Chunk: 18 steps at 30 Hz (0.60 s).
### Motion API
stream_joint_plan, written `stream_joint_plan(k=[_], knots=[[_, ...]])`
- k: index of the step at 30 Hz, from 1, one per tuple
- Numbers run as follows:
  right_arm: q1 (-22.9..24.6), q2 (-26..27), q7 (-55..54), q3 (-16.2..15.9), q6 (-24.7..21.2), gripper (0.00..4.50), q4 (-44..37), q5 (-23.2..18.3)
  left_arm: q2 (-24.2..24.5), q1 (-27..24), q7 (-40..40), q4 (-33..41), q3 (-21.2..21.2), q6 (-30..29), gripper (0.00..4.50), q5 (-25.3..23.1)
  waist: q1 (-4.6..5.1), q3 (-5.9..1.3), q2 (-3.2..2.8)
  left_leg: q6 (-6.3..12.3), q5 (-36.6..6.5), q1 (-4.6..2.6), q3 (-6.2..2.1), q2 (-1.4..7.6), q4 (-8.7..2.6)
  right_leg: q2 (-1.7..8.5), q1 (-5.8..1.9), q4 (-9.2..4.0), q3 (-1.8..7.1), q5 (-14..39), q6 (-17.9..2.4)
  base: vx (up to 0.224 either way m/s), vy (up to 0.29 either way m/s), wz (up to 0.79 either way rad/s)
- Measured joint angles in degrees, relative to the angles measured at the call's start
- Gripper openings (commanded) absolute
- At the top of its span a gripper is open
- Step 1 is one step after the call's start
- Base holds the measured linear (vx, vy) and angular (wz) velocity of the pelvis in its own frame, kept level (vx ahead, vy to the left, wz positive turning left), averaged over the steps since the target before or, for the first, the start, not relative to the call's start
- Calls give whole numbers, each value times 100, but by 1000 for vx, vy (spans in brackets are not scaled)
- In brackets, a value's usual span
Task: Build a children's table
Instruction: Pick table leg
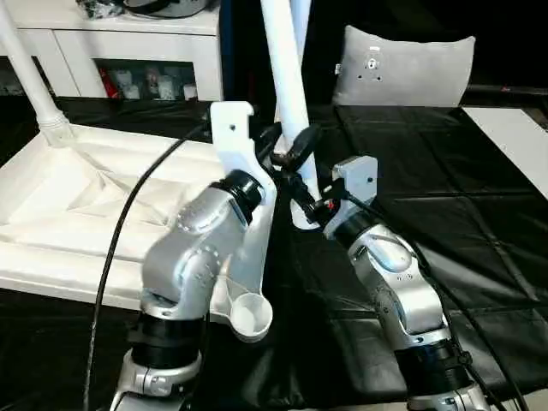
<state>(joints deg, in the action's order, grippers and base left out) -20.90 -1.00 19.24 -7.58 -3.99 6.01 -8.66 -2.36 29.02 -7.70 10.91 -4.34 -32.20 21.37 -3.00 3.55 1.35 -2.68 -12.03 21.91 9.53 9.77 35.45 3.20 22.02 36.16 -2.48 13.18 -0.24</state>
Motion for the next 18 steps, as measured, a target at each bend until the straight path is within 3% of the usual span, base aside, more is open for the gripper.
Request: stream_joint_plan(k=[5,12,15,16,18], knots=[[-71,-15,29,-32,238,188,197,72,-91,-16,8,0,109,-43,237,78,-1,2,4,4,10,-2,10,2,0,1,0,0,3,-14,-3,0,0,0],[-74,-150,131,-9,617,188,455,254,-582,-143,67,2,778,-619,185,1042,-11,4,6,11,17,0,17,4,0,3,1,-1,3,-22,-3,0,0,0],[-78,-161,135,41,742,188,458,247,-717,-133,105,1,1032,-813,182,1519,-13,4,6,14,18,0,19,4,1,3,1,-1,3,-22,-3,0,0,0],[-78,-181,140,39,771,188,468,249,-717,-132,100,-1,1084,-868,227,1622,-11,4,6,18,21,0,19,5,0,3,1,0,2,-22,-3,0,0,0],[-78,-221,167,39,831,188,487,257,-717,-131,87,-2,1131,-927,233,1727,-11,3,6,23,24,1,19,5,0,3,1,0,2,-23,-2,0,0,0]])
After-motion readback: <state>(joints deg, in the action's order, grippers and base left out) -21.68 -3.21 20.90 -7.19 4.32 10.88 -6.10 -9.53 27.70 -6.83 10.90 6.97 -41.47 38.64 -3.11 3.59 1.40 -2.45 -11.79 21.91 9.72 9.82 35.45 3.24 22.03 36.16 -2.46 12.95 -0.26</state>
